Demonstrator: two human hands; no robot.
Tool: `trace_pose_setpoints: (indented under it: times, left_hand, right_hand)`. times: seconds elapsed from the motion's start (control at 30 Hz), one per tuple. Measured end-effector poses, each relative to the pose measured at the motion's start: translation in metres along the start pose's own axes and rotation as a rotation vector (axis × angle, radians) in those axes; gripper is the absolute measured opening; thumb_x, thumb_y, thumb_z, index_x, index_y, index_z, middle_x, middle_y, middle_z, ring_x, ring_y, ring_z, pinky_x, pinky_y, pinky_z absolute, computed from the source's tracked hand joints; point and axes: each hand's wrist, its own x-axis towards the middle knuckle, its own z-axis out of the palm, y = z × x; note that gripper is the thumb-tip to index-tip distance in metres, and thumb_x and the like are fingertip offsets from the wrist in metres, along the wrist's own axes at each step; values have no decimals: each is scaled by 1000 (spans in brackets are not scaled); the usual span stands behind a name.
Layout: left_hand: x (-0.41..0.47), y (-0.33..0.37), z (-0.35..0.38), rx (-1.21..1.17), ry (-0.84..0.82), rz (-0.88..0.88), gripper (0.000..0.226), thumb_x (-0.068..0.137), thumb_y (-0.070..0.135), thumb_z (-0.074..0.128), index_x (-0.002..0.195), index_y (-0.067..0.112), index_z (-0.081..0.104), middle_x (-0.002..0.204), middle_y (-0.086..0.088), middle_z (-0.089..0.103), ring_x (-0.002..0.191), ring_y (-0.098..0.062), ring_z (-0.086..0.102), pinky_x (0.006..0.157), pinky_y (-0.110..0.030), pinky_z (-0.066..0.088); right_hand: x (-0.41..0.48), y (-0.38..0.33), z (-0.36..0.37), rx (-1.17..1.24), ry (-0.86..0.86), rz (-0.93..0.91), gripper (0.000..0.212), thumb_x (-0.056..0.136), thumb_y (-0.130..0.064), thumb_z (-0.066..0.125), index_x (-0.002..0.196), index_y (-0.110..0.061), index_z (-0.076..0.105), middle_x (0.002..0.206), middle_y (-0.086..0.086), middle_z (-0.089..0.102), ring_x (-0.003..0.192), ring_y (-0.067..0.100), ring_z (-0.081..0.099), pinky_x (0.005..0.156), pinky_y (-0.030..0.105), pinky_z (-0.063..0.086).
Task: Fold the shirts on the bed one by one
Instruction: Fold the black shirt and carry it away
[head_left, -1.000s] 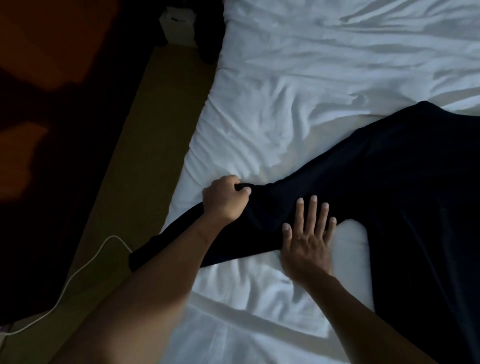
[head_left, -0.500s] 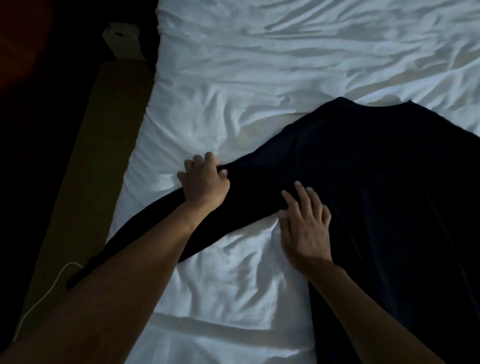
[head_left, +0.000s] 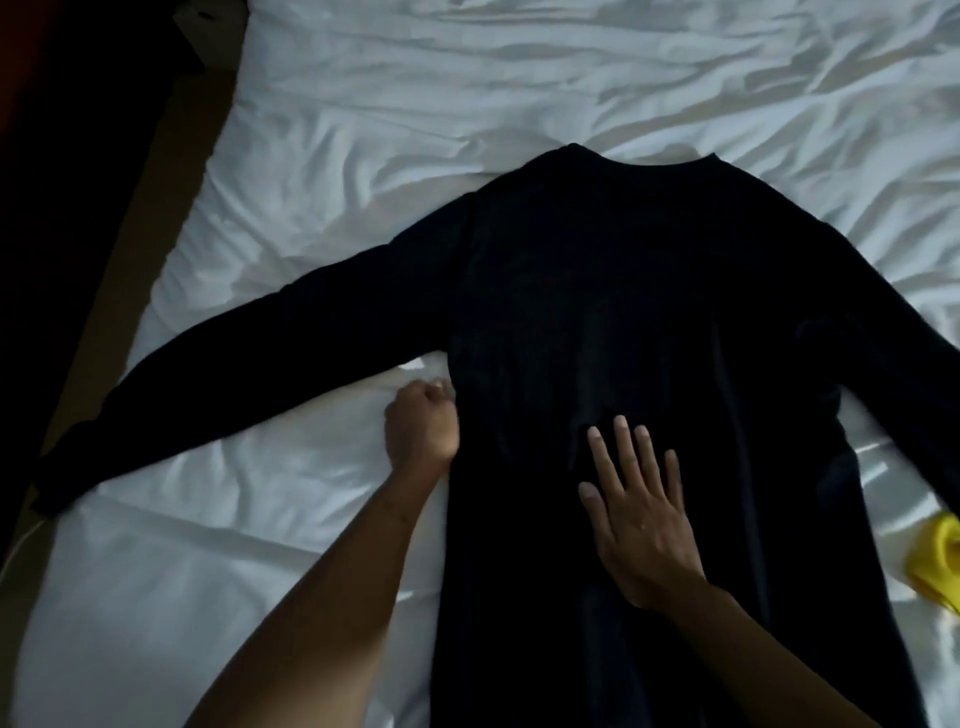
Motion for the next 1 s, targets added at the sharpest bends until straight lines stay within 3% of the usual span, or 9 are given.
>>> trace_pose_setpoints:
  times: [0.07, 0.17, 0.27, 0.37, 0.47, 0.6, 0.73, 0.8, 1.0]
  left_hand:
    - [-14, -10, -2, -77, 77, -15, 55, 104, 53, 41, 95, 8, 72, 99, -14, 73, 98, -35, 67, 92, -43, 52]
    - [-79, -25, 1, 48, 50, -12, 62, 98, 72, 44, 116, 14, 58, 106, -6, 64, 97, -30, 60, 88, -41, 46]
    - [-157, -57, 18, 322, 43, 68, 59, 99, 65, 50, 130, 15, 47, 120, -12, 65, 107, -40, 66, 90, -45, 49]
    - [-185, -84, 26, 488, 33, 96, 39, 108, 50, 38, 115, 14, 53, 103, -18, 72, 97, -42, 70, 83, -45, 53]
    - [-171, -101, 12, 295, 139, 67, 42, 108, 47, 41, 107, 10, 60, 98, -25, 69, 97, -47, 66, 81, -48, 49]
    - [-168, -120, 0, 218, 217, 69, 53, 107, 58, 38, 98, 10, 60, 95, -19, 69, 94, -43, 66, 76, -44, 43]
    - [-204, -130, 8, 343, 134, 121, 55, 108, 57, 35, 128, 10, 53, 107, -20, 69, 102, -43, 66, 81, -44, 46]
    - [-211, -139, 6, 321, 132, 136, 52, 109, 52, 36, 133, 10, 53, 110, -21, 69, 104, -43, 66, 82, -45, 47]
    - [-205, -161, -16, 244, 253, 171, 48, 108, 52, 39, 108, 10, 62, 92, -17, 69, 89, -42, 66, 73, -46, 49]
  right_hand:
    - [-18, 14, 6, -2, -31, -8, 65, 105, -57, -2, 161, -30, -22, 166, -4, -35, 152, 17, -34, 128, 49, -11]
    - [-38, 21, 13, 26, -34, -17, 66, 106, -56, 2, 162, -28, -19, 167, -2, -32, 153, 18, -34, 127, 48, -13]
    - [-54, 15, 23, 29, -27, 0, 67, 105, -55, -1, 162, -26, -20, 166, 1, -34, 152, 19, -35, 125, 47, -17]
    - [-70, 10, 33, 29, -2, 19, 69, 104, -55, -1, 163, -24, -14, 169, 3, -29, 154, 21, -31, 126, 47, -16]
    - [-87, 11, 42, 47, 10, 21, 68, 105, -56, 3, 164, -26, -9, 170, 1, -25, 155, 20, -29, 126, 45, -16]
    - [-111, 9, 51, 28, 28, 51, 68, 103, -56, 1, 163, -28, -14, 169, 1, -26, 155, 20, -29, 126, 44, -17]
    - [-127, -1, 66, 19, 86, 115, 69, 103, -58, -1, 164, -26, -11, 171, 3, -20, 157, 22, -23, 126, 46, -15]
    - [-135, -6, 70, 34, 101, 130, 69, 104, -57, -1, 165, -25, -9, 172, 3, -18, 158, 22, -21, 127, 46, -13]
    - [-166, -12, 76, 35, 100, 105, 68, 104, -57, -2, 164, -26, -9, 172, 3, -19, 158, 22, -20, 128, 46, -11]
